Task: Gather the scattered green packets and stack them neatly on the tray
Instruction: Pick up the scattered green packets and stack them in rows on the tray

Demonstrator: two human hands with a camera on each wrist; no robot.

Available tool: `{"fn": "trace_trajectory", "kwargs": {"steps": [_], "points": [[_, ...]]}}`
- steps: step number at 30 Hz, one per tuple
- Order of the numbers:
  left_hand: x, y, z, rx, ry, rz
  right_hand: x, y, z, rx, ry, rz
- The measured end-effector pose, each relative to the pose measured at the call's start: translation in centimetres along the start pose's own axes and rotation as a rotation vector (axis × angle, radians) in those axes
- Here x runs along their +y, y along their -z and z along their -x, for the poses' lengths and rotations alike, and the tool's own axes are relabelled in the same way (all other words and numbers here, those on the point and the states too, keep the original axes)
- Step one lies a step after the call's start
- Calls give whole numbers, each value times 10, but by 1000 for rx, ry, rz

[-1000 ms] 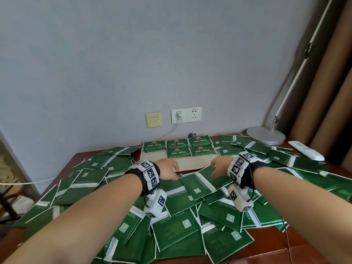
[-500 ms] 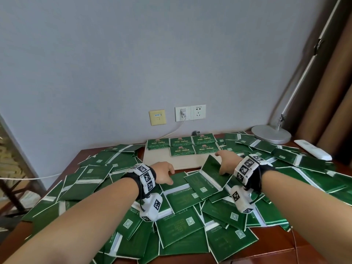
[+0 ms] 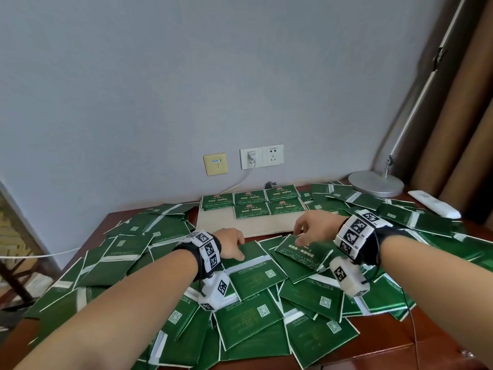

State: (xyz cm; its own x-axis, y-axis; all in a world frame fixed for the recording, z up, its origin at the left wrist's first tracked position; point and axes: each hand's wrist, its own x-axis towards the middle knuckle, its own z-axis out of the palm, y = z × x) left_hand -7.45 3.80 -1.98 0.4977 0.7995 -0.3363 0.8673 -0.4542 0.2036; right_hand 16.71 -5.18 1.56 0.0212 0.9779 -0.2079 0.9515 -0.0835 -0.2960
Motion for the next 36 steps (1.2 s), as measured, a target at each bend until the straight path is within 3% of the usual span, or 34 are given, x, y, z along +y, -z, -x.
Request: {"fn": "trace_trajectory", "kwargs": {"steps": [3,9,17,22,27,36], "points": [[-2,-3,0,6,12,8,7,-5,-3,46,-69,60],[-6,-7,-3,64,6,38,14,-20,-5,-29,-165,141],[0,-4,-3,239,-2,139,16,-25,-8,-6,-210,59],[12,17,7,339,-77,213,21,-18,-5,73,-202,8],[33,16,20,141,-185,280,23,-14,-1,70,-204,-37],[18,-4,14,0,24,-38,24,-11,6,66,-190,-114]]}}
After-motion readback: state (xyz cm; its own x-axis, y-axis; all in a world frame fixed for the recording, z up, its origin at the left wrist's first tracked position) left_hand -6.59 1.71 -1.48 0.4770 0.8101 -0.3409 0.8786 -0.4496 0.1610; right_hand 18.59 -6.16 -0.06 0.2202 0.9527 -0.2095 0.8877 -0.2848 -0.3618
